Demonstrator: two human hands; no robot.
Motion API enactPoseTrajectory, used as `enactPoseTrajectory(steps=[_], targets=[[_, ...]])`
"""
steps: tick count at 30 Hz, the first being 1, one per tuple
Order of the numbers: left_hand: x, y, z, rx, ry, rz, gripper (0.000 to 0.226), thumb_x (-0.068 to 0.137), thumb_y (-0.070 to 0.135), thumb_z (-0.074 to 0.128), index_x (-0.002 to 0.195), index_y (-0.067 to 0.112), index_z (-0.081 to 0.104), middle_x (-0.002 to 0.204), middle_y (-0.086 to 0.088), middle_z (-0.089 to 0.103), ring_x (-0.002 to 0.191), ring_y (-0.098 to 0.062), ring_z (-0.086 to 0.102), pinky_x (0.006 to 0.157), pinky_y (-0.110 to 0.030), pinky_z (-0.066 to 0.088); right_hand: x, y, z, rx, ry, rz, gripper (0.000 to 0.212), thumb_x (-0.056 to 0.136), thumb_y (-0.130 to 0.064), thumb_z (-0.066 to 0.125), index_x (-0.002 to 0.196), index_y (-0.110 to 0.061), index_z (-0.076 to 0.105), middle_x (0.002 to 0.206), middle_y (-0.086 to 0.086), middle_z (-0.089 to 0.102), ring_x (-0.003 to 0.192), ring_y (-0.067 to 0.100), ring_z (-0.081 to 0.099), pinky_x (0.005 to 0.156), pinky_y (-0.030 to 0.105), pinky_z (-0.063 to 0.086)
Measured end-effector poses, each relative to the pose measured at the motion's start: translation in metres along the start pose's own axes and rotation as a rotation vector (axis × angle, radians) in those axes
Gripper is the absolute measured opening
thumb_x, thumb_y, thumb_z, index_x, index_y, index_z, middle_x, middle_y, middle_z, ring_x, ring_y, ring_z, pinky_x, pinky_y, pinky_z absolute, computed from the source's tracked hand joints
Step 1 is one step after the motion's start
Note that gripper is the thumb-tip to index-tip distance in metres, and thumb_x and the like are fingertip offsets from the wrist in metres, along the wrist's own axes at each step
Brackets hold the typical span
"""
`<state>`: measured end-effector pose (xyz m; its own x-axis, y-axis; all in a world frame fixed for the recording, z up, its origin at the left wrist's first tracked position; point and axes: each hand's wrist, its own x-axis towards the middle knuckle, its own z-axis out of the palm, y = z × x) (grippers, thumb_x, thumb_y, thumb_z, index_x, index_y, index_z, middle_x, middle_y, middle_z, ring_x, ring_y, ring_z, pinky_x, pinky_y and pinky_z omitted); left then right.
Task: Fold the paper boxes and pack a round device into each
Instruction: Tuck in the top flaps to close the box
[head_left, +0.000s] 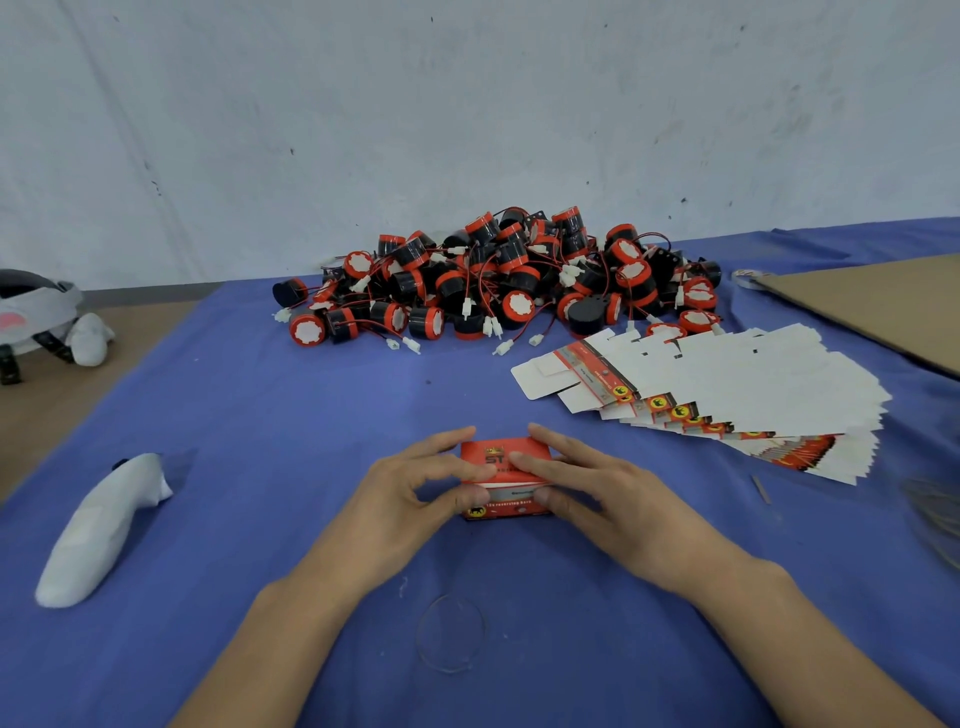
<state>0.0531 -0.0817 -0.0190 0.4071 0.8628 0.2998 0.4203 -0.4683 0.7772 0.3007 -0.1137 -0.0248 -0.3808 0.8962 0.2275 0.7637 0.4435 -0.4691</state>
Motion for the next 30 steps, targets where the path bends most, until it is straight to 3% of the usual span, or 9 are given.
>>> enactPoseTrajectory(steps=[2,6,9,11,14,18,23,27,30], targets=[[0.000,0.001,0.001,0.005,0.005,-0.021,0.017,0.076,0.054,0.068,0.092,0.056,0.073,0.134,0.032,0.055,0.124,0.012,0.049,0.101,-0.028,0.050,0.000,0.000,0.000,0.008,0.005,0.009,0.047,0.091,-0.066,0.031,0.138,-0.068,0.036,0.155,-0.043,0.015,0.138,0.006,0.042,0.104,0.038,0.049],[-0.004,0.004,0.002,-0.024,0.001,-0.044,0.018,0.085,0.044,0.066,0.099,0.053,0.073,0.135,0.031,0.054,0.123,0.012,0.050,0.094,-0.020,0.052,-0.001,0.001,0.003,0.046,0.040,0.003,0.048,0.091,-0.065,0.034,0.138,-0.064,0.042,0.153,-0.043,0.019,0.135,-0.001,0.041,0.103,0.031,0.048],[-0.009,0.003,0.004,-0.103,0.005,-0.036,0.026,0.096,0.022,0.063,0.104,0.043,0.075,0.137,0.029,0.054,0.117,0.006,0.057,0.087,-0.012,0.049,0.000,0.002,0.006,0.082,0.070,-0.007,0.039,0.098,-0.050,0.049,0.136,-0.056,0.048,0.150,-0.045,0.019,0.138,-0.014,0.025,0.113,0.020,0.035],[-0.011,0.004,0.006,-0.128,0.029,-0.041,0.026,0.096,0.019,0.063,0.101,0.042,0.074,0.134,0.032,0.055,0.112,0.006,0.061,0.084,-0.010,0.049,0.002,-0.001,0.008,0.048,0.103,-0.039,0.037,0.101,-0.035,0.056,0.135,-0.047,0.051,0.150,-0.045,0.018,0.142,-0.018,0.014,0.115,0.012,0.024],[-0.009,0.003,0.008,-0.105,0.050,-0.036,0.020,0.096,0.022,0.064,0.090,0.041,0.066,0.132,0.035,0.055,0.113,0.008,0.060,0.084,-0.011,0.049,0.004,-0.006,0.011,-0.001,0.112,-0.092,0.043,0.100,-0.018,0.058,0.137,-0.040,0.051,0.143,-0.046,0.026,0.145,-0.014,0.014,0.116,0.014,0.021],[-0.008,-0.003,0.005,0.053,0.020,0.000,0.006,0.094,0.039,0.061,0.095,0.044,0.063,0.131,0.042,0.051,0.106,0.006,0.063,0.089,-0.020,0.052,0.006,-0.006,0.012,0.032,0.147,-0.091,0.037,0.101,-0.019,0.059,0.136,-0.033,0.058,0.138,-0.041,0.036,0.141,-0.014,0.025,0.112,0.013,0.028],[-0.006,-0.004,-0.002,0.165,0.011,0.069,0.018,0.086,0.058,0.052,0.092,0.044,0.062,0.136,0.036,0.050,0.123,0.006,0.053,0.099,-0.037,0.050,0.007,-0.006,0.012,0.023,0.167,-0.105,0.030,0.100,-0.020,0.061,0.129,-0.028,0.065,0.136,-0.034,0.042,0.136,-0.012,0.030,0.109,0.006,0.025],[-0.006,-0.006,-0.003,0.255,-0.003,0.109,0.017,0.085,0.054,0.051,0.090,0.041,0.060,0.137,0.037,0.047,0.114,0.001,0.059,0.090,-0.040,0.054,0.008,-0.007,0.014,0.006,0.180,-0.108,0.026,0.100,-0.017,0.061,0.123,-0.023,0.069,0.140,-0.023,0.050,0.139,0.000,0.035,0.108,0.006,0.025],[-0.008,-0.008,0.003,0.235,0.008,0.111,0.015,0.086,0.051,0.053,0.092,0.038,0.058,0.139,0.033,0.047,0.103,-0.009,0.064,0.085,-0.041,0.054,0.007,-0.006,0.017,0.023,0.191,-0.112,0.024,0.100,-0.017,0.062,0.121,-0.026,0.069,0.140,-0.023,0.048,0.137,-0.002,0.034,0.107,0.005,0.028]])
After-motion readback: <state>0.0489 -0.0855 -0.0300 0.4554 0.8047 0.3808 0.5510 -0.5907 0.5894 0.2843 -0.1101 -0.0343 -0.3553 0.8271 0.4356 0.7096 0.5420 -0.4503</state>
